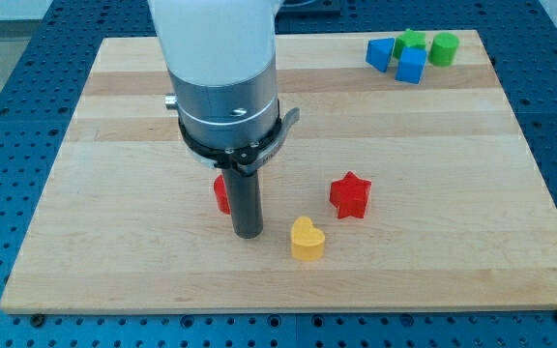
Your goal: Move the red circle into the hexagon
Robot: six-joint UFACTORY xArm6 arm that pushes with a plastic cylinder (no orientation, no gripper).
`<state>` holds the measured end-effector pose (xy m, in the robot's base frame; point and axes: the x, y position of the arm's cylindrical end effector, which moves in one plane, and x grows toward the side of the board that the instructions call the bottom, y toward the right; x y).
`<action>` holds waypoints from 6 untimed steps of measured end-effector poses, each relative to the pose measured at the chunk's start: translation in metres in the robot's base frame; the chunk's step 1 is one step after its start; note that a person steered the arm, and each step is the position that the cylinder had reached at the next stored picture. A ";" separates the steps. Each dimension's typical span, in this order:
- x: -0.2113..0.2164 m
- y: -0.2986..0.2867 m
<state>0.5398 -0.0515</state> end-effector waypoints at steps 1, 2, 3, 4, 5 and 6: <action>0.000 -0.007; 0.000 -0.007; -0.004 -0.016; -0.016 -0.022; -0.018 -0.022; -0.028 -0.022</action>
